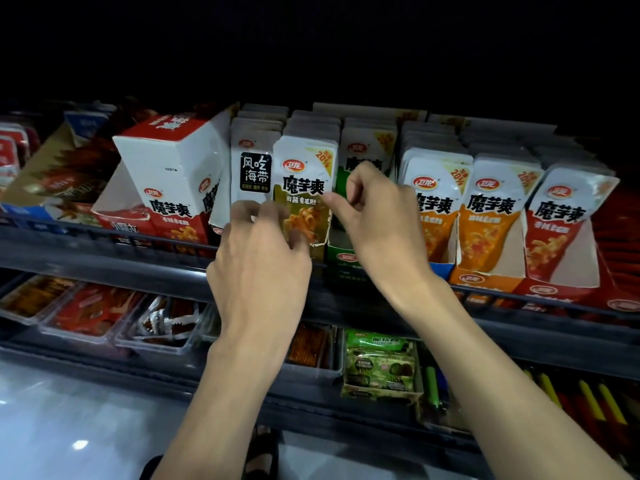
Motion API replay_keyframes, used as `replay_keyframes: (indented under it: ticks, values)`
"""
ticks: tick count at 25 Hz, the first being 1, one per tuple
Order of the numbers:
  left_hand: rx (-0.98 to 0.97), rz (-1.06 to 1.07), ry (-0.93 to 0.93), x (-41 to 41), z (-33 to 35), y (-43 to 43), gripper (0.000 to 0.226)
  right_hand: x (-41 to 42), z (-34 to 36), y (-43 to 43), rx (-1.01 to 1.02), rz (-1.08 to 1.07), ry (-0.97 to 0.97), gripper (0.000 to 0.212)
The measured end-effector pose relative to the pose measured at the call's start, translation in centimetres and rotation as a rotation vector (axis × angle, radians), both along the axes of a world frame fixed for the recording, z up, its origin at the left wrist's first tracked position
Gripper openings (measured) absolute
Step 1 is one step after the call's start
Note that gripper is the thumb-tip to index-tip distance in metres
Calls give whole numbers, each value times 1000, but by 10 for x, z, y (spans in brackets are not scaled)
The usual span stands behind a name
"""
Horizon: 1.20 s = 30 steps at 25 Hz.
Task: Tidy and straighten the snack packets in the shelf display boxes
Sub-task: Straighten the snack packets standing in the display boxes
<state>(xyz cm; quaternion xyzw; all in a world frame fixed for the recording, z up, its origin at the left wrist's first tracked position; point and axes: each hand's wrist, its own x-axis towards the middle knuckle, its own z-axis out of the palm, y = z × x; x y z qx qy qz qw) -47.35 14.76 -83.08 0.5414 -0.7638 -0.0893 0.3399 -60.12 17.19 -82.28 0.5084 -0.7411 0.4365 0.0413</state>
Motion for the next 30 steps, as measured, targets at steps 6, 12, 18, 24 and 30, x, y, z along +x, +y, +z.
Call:
replay_keyframes:
  ticks: [6, 12, 18, 24, 30]
  values:
    - [13, -407, 178, -27, 0, 15, 12, -47, 11, 50, -186, -214, 326, 24]
    - [-26, -445, -14, -54, -8, 36, 11, -85, -7, 69, 12, -291, 422, 50]
    - [-26, -348, -41, -62, -9, 38, 11, -86, 0, 78, -31, -162, 242, 44]
    - [-6, -353, -21, -63, -9, 36, 12, -80, -2, 79, -103, -135, 94, 44]
    - [20, -397, 14, -59, -10, 35, 9, -76, -3, 73, -123, -156, 25, 49]
